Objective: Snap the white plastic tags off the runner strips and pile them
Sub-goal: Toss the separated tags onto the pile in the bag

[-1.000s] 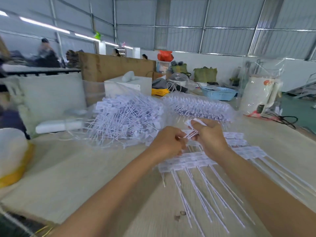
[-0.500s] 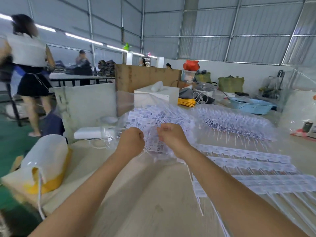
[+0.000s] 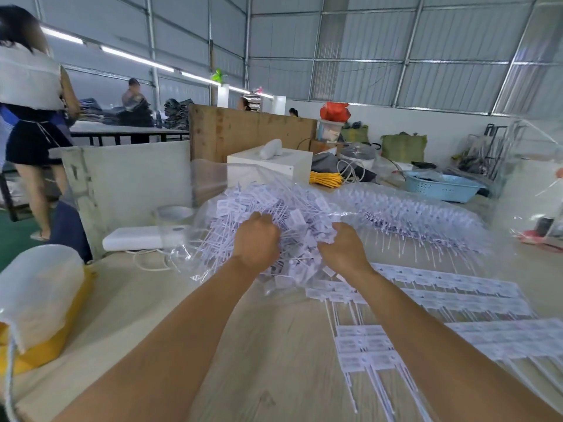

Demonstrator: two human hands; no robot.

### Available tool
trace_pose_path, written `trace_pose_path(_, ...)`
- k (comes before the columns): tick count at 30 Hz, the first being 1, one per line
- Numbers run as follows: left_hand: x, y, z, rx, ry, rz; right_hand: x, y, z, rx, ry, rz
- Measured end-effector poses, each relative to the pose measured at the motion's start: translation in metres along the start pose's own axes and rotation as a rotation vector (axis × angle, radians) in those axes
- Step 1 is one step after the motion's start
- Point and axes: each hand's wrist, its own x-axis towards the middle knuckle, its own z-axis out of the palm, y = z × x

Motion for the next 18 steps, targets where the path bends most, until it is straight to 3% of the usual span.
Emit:
trace_pose_path(6,-0.002,0.021,-0.027,0.173,-0.228,0.002,-0.015,0.004,-0.011,-0.056,-0.082,-0.047)
trace_pose_path(10,-0.021,0.062,-0.056,0.261,-0.192,-0.053,-0.041,0.013,-0.033,-0.107,-0.097,-0.132)
trace_pose_path(12,-0.033,0.093,-0.069,0.171,-0.109,0.040,-0.056,0.024,-0.053,-0.142,-0.052,-0.170)
trace_pose_path(14,-0.047,0.123,-0.074,-0.077,-0.096,0.197,-0.071,0.043,-0.084,-0.206,-0.015,-0.195)
trace_pose_path(16,-0.065,0.153,-0.074,-0.407,-0.237,0.339,-0.085,0.070,-0.123,-0.320,0.042,-0.191)
trace_pose_path(18,-0.082,0.179,-0.070,-0.519,-0.402,0.412,-0.098,0.101,-0.165,-0.457,0.122,-0.074)
